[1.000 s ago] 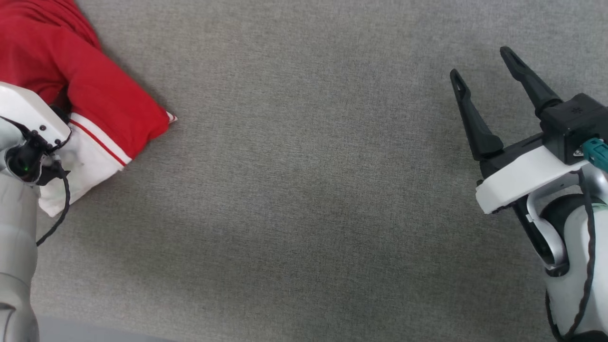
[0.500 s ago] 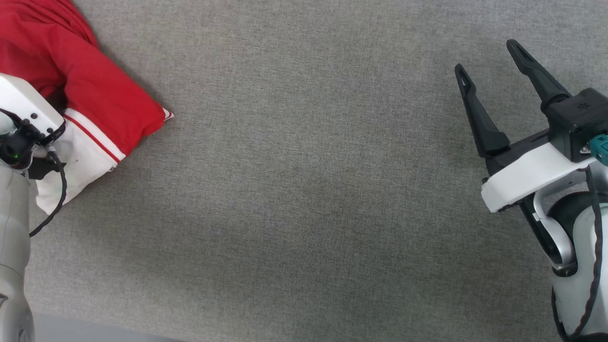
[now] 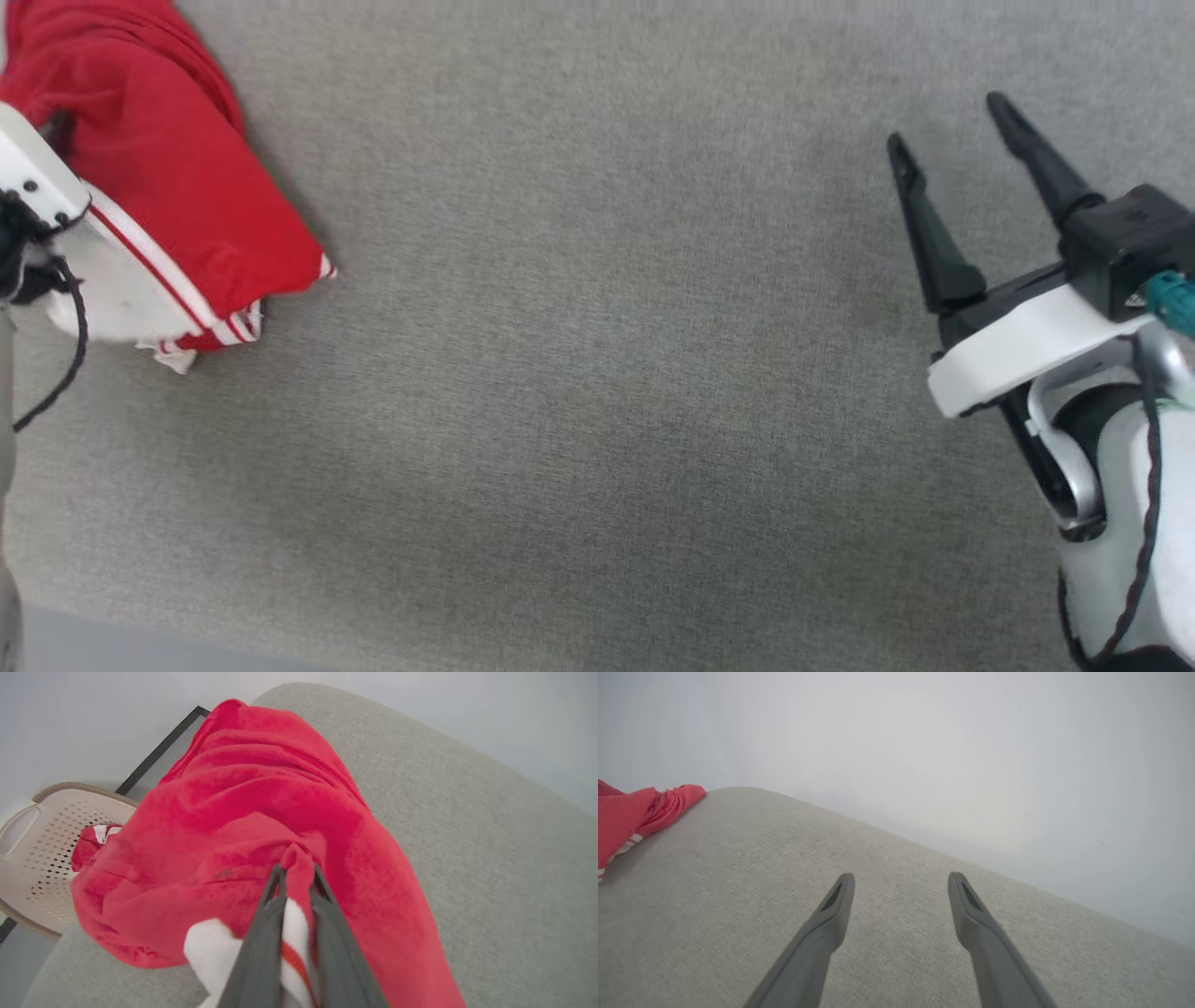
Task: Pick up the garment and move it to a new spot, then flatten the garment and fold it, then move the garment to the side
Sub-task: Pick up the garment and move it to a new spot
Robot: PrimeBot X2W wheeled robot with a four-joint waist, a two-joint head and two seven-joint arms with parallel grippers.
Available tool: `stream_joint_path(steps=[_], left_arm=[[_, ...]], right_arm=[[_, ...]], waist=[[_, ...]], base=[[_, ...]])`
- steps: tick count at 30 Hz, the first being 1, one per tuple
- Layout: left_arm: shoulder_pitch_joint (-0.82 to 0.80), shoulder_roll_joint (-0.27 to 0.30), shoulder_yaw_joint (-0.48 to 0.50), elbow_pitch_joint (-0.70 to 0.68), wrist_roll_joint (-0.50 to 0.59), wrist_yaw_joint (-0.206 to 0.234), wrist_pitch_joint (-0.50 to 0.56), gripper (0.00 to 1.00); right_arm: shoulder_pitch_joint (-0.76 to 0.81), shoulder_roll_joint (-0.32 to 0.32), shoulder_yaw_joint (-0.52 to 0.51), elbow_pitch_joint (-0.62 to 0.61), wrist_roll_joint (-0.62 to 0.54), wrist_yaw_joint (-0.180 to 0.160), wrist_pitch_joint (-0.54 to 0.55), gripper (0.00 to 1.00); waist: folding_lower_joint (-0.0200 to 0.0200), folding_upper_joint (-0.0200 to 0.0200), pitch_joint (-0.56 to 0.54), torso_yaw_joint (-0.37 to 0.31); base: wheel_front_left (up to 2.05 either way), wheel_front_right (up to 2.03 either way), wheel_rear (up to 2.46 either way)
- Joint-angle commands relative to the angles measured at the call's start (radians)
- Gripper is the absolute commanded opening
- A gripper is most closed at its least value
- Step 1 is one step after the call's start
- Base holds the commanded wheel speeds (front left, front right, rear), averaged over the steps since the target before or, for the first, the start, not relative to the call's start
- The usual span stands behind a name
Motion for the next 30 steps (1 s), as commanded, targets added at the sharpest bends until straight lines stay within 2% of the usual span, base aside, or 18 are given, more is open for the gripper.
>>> stream_joint_path(steps=[1,16,30], left_arm=[[-0.015,0.010,-0.014,-0.022,0.015,-0.002,-0.013,0.00],[-0.076,0.128,-0.182,-0.254,0.044,-0.002,-0.071,0.00],[-0.054,0.213,-0.285,-0.543,0.002,-0.002,0.060,0.00]], right_arm=[[0.015,0.007,-0.001,0.011,0.004,0.000,-0.016,1.00],[0.076,0.079,-0.042,0.100,0.021,0.000,-0.111,1.00],[0.140,0.119,-0.107,0.132,0.034,0.000,-0.176,1.00]], waist=[[0.0000,0.0000,-0.034,0.004],[0.0000,0.0000,-0.206,0.017],[0.0000,0.0000,-0.326,-0.023]], base=[[0.00,0.00,0.00],[0.00,0.00,0.00],[0.00,0.00,0.00]])
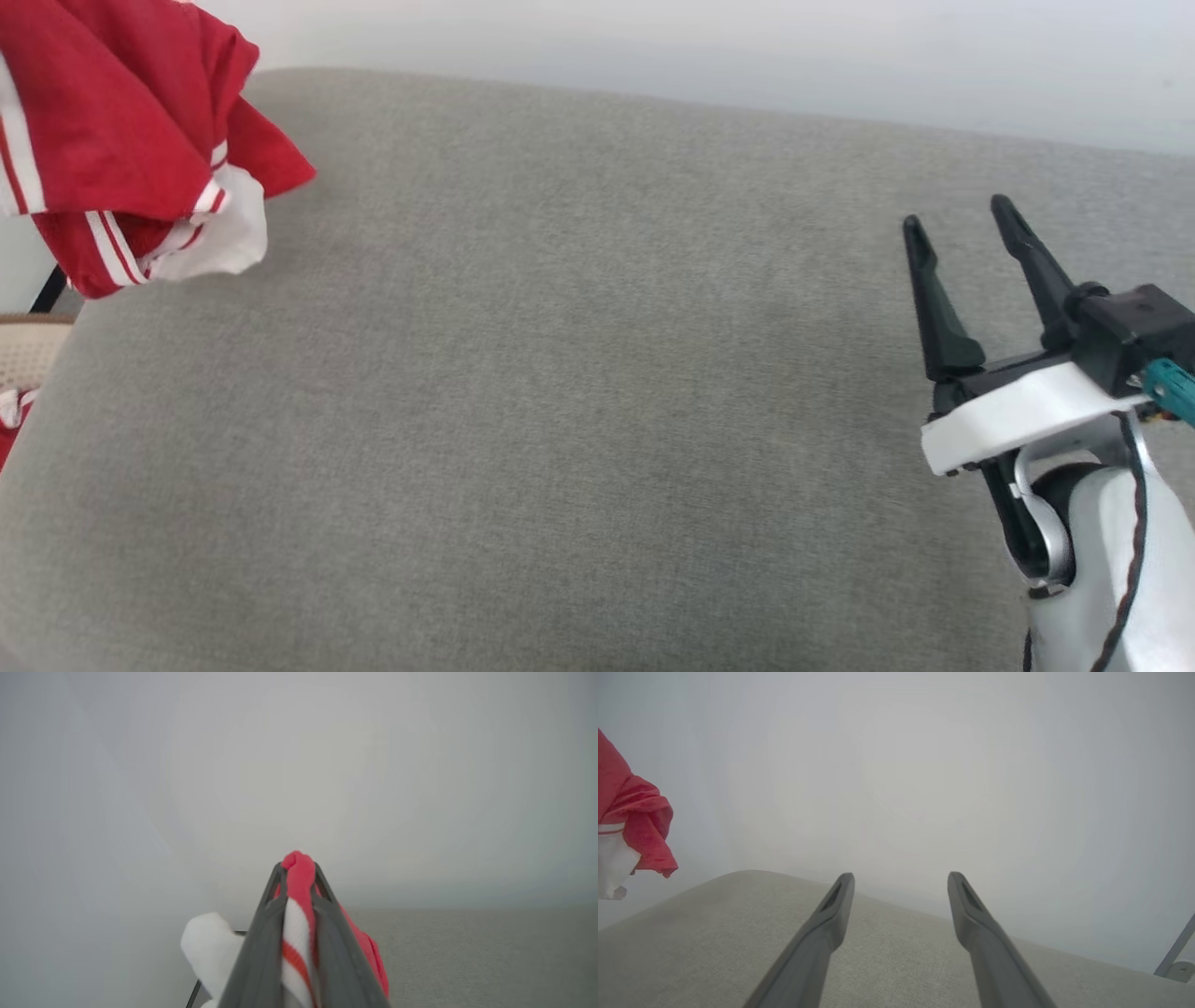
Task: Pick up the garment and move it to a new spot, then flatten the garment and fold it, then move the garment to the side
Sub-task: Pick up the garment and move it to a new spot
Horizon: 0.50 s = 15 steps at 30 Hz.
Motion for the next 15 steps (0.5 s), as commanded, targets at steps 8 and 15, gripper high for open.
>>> stream_joint_path(steps=[8,15], left_arm=[[0.056,0.027,-0.022,-0.259,-0.037,0.027,0.129,0.00],[0.104,0.035,-0.041,-0.512,-0.070,0.084,0.246,0.00]], right_arm=[[0.046,0.018,-0.057,-0.012,0.001,0.000,-0.029,1.00],[0.059,0.034,-0.094,-0.029,-0.003,0.000,-0.041,1.00]], waist=[[0.0000,0.0000,-0.038,-0.100],[0.0000,0.0000,-0.030,-0.206]], base=[[0.00,0.00,0.00],[0.00,0.00,0.00]])
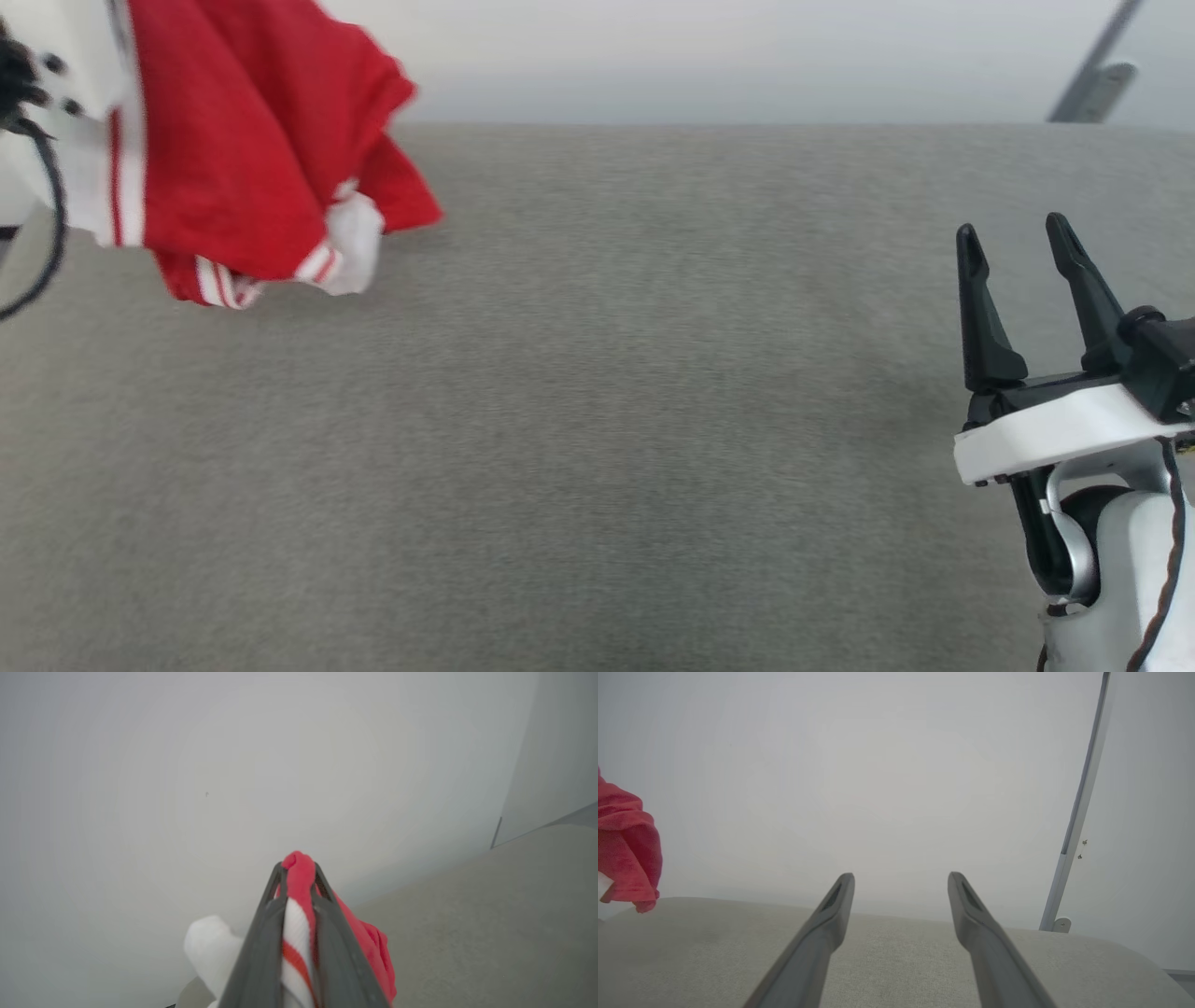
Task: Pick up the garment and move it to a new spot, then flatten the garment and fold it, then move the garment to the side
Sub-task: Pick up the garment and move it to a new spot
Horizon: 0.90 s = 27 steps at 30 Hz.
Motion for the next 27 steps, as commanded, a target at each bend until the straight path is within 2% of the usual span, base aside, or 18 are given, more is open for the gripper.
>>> stream_joint_path(steps=[1,8,13,20,27], left_arm=[[0.015,-0.003,-0.004,-0.026,-0.014,0.009,0.013,0.00],[0.063,-0.033,-0.054,-0.254,-0.035,0.060,0.110,0.00],[0.107,-0.067,-0.120,-0.325,-0.044,0.076,0.164,0.00],[0.214,-0.090,-0.223,-0.281,-0.032,0.072,0.192,0.00],[0.306,-0.099,-0.293,-0.136,-0.016,0.047,0.167,0.00]], right_arm=[[0.006,0.004,-0.005,-0.004,-0.001,0.000,-0.006,1.00],[0.010,0.020,-0.018,-0.002,0.010,0.000,-0.025,1.00],[0.011,0.029,-0.015,0.015,0.020,0.000,-0.048,1.00],[-0.008,0.034,0.014,0.056,0.041,0.000,-0.087,1.00],[-0.042,0.033,0.067,0.108,0.085,0.000,-0.132,1.00]], waist=[[0.0000,-0.0001,0.007,-0.044],[0.0000,-0.0001,0.043,-0.149],[0.0000,-0.0001,0.078,-0.206],[0.0000,-0.0001,0.136,-0.272],[0.0000,-0.0001,0.180,-0.323]], base=[[0.00,0.00,0.00],[0.00,0.00,0.00],[0.00,0.00,0.00],[0.00,0.00,0.00],[0.00,0.00,0.00]])
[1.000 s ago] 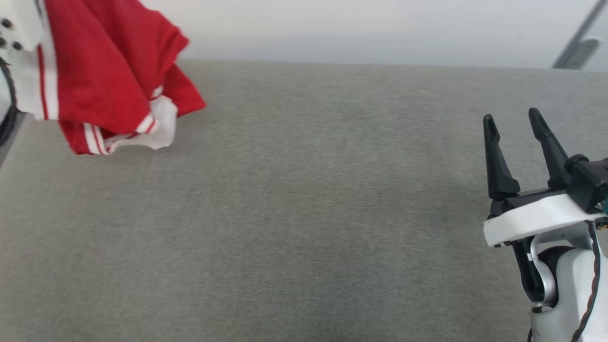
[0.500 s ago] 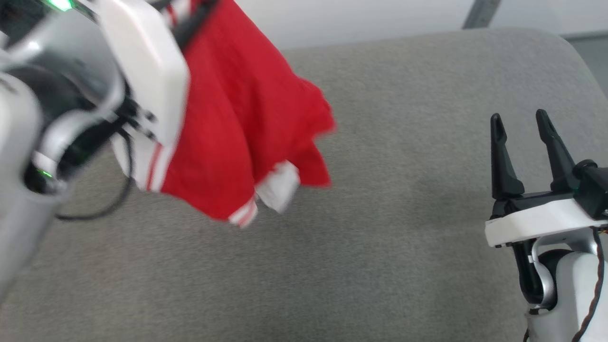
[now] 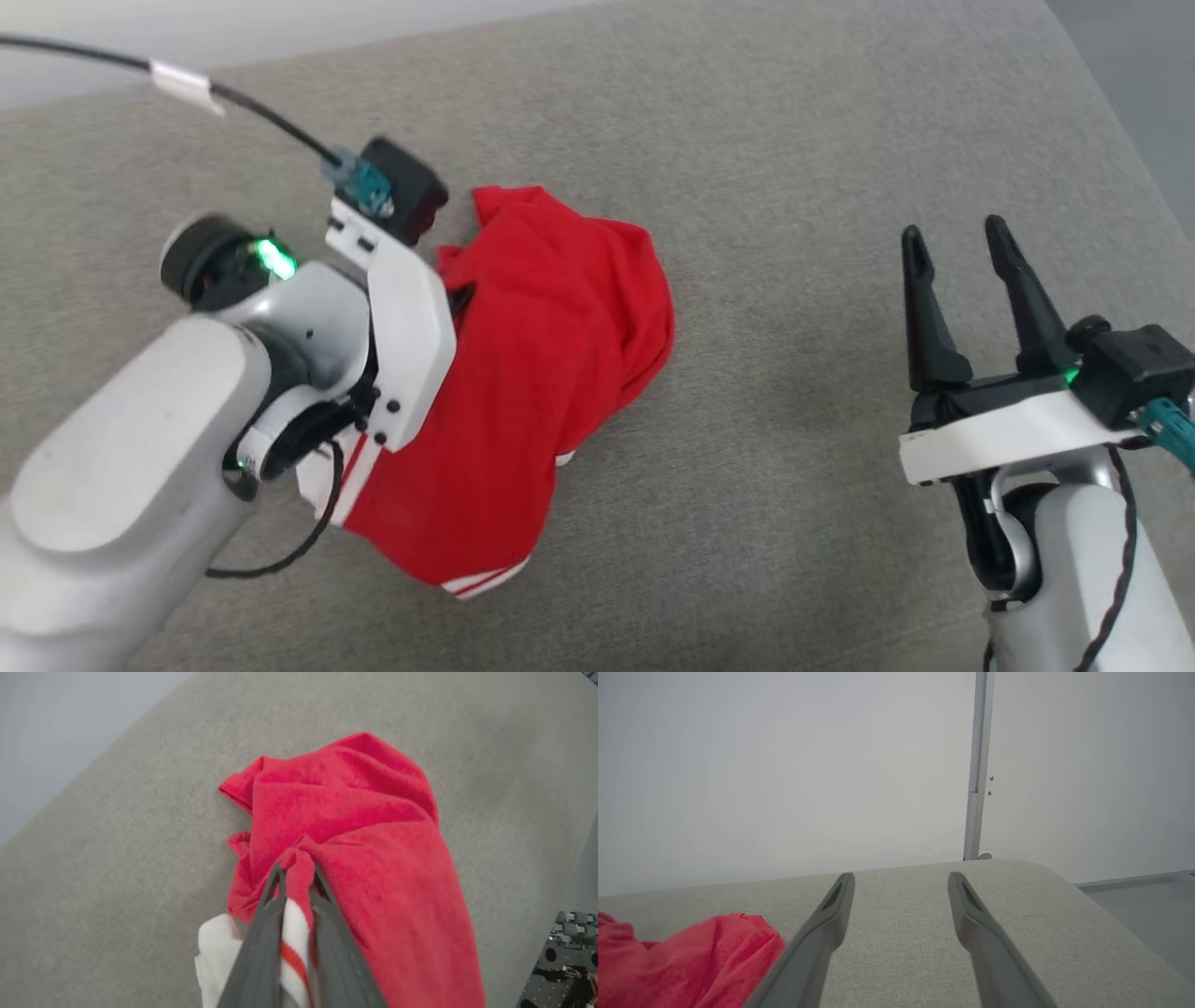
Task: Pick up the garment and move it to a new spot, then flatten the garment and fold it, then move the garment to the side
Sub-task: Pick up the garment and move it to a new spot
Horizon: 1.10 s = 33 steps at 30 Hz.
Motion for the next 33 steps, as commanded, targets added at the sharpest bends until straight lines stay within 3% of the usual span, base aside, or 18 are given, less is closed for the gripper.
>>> stream_joint_path(steps=[1,9,18,19,20,21,33], left_arm=[[0.018,-0.003,-0.005,0.024,0.006,-0.007,-0.011,0.00],[0.062,-0.030,-0.041,0.224,-0.015,-0.045,-0.028,0.00],[0.062,-0.064,-0.074,0.344,-0.033,-0.092,-0.039,0.00],[0.055,-0.067,-0.072,0.342,-0.031,-0.097,-0.052,0.29],[0.045,-0.066,-0.075,0.337,-0.019,-0.102,-0.068,0.69],[0.040,-0.066,-0.074,0.334,-0.018,-0.105,-0.079,1.00],[0.084,-0.060,0.001,0.241,-0.053,-0.092,-0.261,1.00]], right_arm=[[-0.015,0.001,0.008,0.010,0.010,0.000,-0.013,1.00],[-0.049,0.001,0.050,0.060,0.029,0.000,-0.044,1.00],[-0.054,0.001,0.058,0.087,0.020,0.000,-0.054,1.00],[-0.052,0.001,0.058,0.087,0.017,0.000,-0.053,1.00],[-0.049,0.001,0.056,0.088,0.014,0.000,-0.051,1.00],[-0.045,0.001,0.056,0.088,0.011,0.000,-0.048,1.00],[-0.004,0.001,0.016,0.069,-0.030,0.000,-0.003,1.00]], waist=[[0.0000,-0.0001,0.018,-0.022],[0.0000,-0.0001,0.030,-0.057],[0.0000,-0.0001,0.012,-0.052],[0.0000,-0.0001,0.007,-0.048],[0.0000,-0.0001,0.000,-0.042],[0.0000,-0.0001,-0.006,-0.036],[0.0000,-0.0001,-0.115,0.071]], base=[[0.00,0.00,0.00],[0.00,0.00,0.00],[0.00,0.00,0.00],[0.00,0.00,0.00],[0.00,0.00,0.00],[0.00,0.00,0.00],[0.00,0.00,0.00]])
